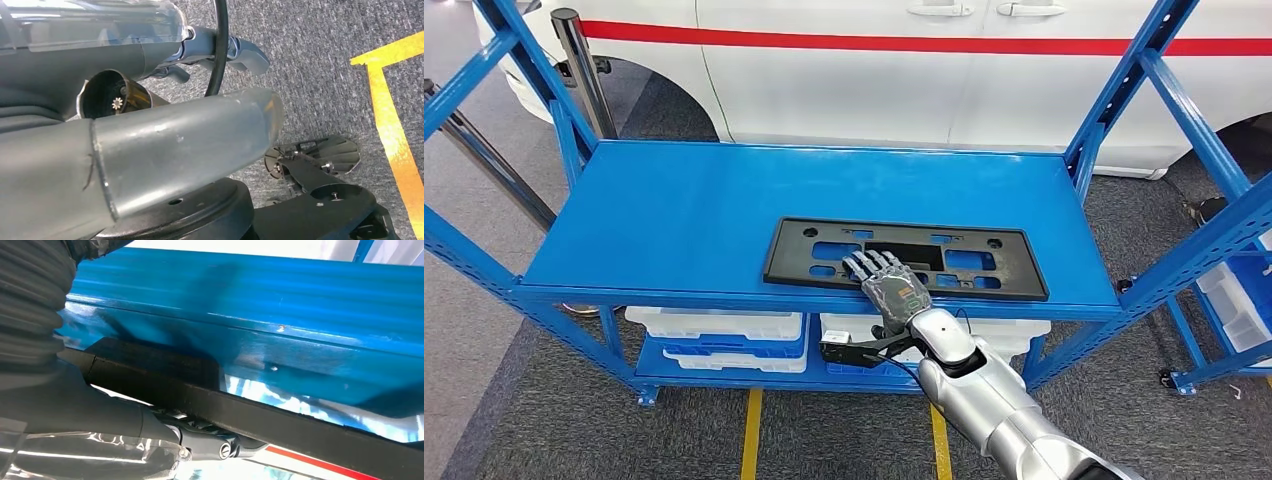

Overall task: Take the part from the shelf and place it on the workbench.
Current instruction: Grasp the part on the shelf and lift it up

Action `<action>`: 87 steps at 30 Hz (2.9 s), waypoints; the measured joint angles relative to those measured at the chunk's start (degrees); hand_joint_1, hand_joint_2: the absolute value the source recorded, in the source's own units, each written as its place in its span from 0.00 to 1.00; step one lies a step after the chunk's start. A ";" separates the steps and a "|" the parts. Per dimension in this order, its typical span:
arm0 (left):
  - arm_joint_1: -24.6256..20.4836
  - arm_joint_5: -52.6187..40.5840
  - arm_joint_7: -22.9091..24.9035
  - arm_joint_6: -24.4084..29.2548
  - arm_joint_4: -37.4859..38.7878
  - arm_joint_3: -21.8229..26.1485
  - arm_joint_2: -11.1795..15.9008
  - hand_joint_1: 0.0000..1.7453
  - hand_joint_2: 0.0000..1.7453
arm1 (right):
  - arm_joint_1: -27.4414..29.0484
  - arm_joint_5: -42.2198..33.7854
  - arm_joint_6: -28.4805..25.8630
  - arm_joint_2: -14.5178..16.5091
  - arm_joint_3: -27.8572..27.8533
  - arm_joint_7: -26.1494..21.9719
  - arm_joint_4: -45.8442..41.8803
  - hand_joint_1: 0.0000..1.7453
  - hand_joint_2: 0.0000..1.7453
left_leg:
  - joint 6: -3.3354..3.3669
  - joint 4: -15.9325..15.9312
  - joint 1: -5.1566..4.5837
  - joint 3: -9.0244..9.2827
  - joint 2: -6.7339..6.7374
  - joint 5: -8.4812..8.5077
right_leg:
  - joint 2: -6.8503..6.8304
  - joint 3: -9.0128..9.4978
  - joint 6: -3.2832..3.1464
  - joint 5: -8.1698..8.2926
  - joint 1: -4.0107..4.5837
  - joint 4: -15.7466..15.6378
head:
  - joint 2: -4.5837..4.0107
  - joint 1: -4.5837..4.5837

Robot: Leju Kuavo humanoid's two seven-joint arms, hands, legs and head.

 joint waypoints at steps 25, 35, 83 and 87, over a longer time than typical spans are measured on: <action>0.90 -0.72 -0.25 0.34 0.00 0.45 -0.20 0.00 0.00 | 6.82 -1.47 -13.52 1.39 -1.96 5.92 -7.22 0.00 1.00 | -0.03 -0.01 0.00 -0.01 0.00 -0.02 | -0.01 -0.10 -0.04 -0.07 0.04 0.07 | 0.00 0.01; 0.91 -0.87 -0.18 0.30 0.00 0.45 -0.20 0.00 0.00 | 7.47 -1.29 -13.60 1.41 -2.50 6.41 -8.12 0.00 1.00 | -0.03 0.00 0.00 -0.01 0.00 -0.02 | -0.01 -0.10 -0.04 -0.07 0.04 0.08 | 0.00 0.01; 0.92 -1.25 0.37 -0.48 0.00 1.54 -0.52 0.00 0.00 | 7.51 5.88 -9.41 2.32 -7.74 14.21 -5.98 0.00 1.00 | -0.03 0.00 0.01 -0.01 0.00 -0.02 | -0.02 -0.08 -0.04 -0.07 0.05 0.10 | 0.00 0.01; 0.92 -1.38 0.45 -0.48 0.00 1.77 -0.52 0.00 0.00 | 7.43 5.87 -9.50 2.35 -7.74 13.98 -5.68 0.00 1.00 | -0.03 0.00 0.01 -0.01 0.00 -0.02 | -0.01 -0.07 -0.04 -0.07 0.05 0.11 | 0.00 0.01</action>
